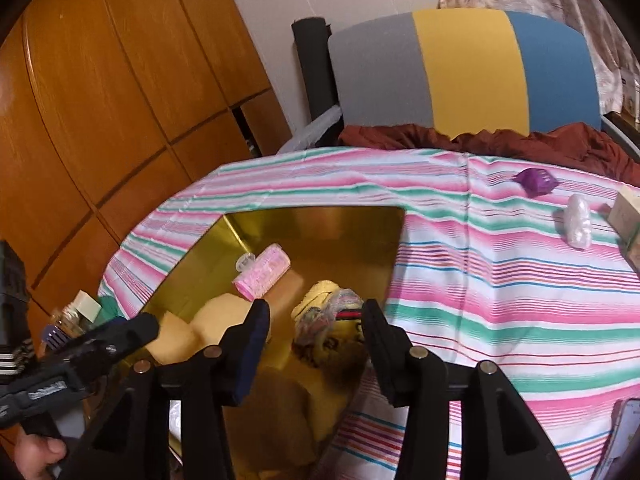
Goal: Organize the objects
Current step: 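Carry sponge and cloth over the gold tray and release both, then move both tools back and grasp the green-labelled box with the right tool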
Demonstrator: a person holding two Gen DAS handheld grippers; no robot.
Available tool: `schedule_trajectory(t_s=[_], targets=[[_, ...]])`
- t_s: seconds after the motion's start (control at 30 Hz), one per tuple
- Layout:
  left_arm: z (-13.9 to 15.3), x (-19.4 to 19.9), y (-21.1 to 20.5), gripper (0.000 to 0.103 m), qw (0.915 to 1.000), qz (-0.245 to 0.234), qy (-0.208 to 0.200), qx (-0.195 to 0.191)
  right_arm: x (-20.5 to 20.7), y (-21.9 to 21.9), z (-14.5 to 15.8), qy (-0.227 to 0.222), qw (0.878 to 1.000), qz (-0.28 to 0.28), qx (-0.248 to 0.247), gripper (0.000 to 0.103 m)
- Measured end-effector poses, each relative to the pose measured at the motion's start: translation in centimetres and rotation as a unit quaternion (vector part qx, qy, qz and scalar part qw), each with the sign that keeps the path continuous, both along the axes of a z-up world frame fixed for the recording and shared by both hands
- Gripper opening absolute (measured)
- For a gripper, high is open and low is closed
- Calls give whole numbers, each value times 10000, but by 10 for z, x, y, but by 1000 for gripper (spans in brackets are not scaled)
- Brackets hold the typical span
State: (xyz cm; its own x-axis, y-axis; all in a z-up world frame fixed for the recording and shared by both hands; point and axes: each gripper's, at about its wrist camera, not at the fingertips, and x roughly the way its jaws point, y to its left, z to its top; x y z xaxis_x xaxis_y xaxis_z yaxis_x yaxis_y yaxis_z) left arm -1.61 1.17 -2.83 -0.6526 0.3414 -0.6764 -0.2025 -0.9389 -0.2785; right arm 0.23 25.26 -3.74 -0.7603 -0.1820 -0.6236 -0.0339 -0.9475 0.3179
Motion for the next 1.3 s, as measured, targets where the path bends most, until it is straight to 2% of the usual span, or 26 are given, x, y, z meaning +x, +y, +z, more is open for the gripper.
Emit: schedule_trajectory(t_s=[0.23,0.47,0.63,0.8,0.93,0.97,1.13,1.23,1.3], targets=[[10,8,34,103,9992,-396,92,20,39,55,18,135,9982,-584,80,49],[17,21,92,103,9942,-1073,93,-51,82,146,19,-59,9847,-1731,193,49],[18,34,136,103,9873,-1579,87,-128,122,220,9,-264,9610,-2740,285,49],[15,48,169,103,9801,-1976,1,-206,161,294,-3,-434,9219,-3821,480,50],[9,54,188,103,9758,-2163,-122,-280,176,346,-19,-660,8969,-4351,430,50],[7,55,192,103,9752,-2192,-169,-270,177,354,-23,-673,8944,-4403,407,50],[5,58,214,103,9698,-2401,-325,-284,169,382,-49,-818,8983,-4305,337,49],[9,60,234,103,9648,-2588,-285,-362,169,386,-61,-803,9002,-4269,312,35],[10,61,251,103,9607,-2725,-299,-431,171,388,-66,-789,9005,-4271,222,32]])
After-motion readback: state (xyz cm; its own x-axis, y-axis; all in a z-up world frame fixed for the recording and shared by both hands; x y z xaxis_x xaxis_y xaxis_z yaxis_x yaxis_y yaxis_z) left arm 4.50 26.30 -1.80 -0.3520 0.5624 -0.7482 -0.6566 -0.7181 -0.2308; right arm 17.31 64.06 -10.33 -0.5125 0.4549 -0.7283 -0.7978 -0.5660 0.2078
